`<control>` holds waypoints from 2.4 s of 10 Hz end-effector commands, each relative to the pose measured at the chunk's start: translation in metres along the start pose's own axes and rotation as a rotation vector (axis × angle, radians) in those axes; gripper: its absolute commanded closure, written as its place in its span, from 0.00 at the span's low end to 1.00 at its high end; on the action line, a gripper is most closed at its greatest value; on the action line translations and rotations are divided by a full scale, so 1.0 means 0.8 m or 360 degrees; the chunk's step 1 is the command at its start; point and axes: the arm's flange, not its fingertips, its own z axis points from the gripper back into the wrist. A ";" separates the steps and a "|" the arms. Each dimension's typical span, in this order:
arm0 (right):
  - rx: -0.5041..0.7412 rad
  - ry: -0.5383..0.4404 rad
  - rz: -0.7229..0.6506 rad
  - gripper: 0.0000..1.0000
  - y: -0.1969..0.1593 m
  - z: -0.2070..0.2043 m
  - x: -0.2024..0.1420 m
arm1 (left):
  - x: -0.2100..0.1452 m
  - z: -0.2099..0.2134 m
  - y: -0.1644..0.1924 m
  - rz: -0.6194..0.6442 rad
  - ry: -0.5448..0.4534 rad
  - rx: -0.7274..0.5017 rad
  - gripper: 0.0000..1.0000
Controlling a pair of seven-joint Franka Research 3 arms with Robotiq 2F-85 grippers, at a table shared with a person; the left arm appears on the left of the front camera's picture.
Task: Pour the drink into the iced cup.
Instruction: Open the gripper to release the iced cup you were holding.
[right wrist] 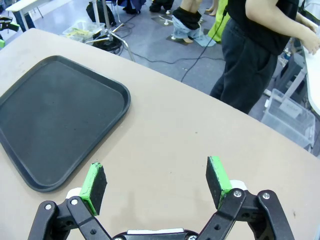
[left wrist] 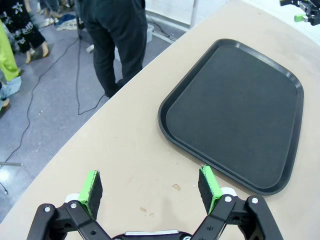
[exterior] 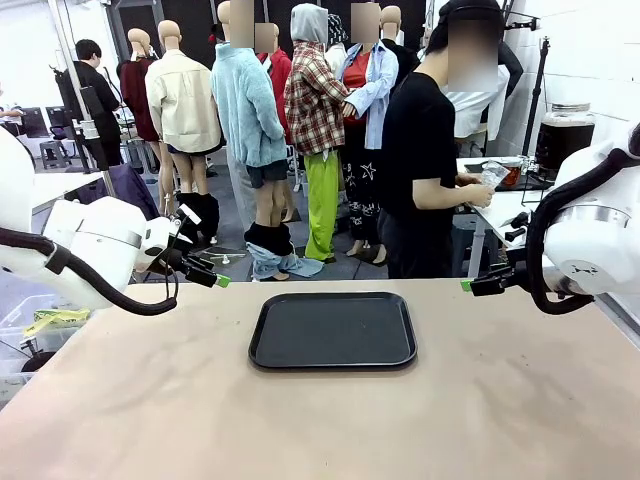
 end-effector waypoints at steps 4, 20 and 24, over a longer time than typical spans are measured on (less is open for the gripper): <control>0.0005 -0.0004 0.0012 0.00 0.001 0.002 -0.001 | -0.001 0.000 0.005 -0.0029 -0.0016 -0.0017 0.00; 0.0005 -0.0004 0.0012 0.00 0.001 0.002 -0.001 | -0.001 0.000 0.005 -0.0029 -0.0016 -0.0017 0.00; 0.0005 -0.0004 0.0012 0.00 0.001 0.002 -0.001 | -0.001 0.000 0.005 -0.0029 -0.0016 -0.0017 0.00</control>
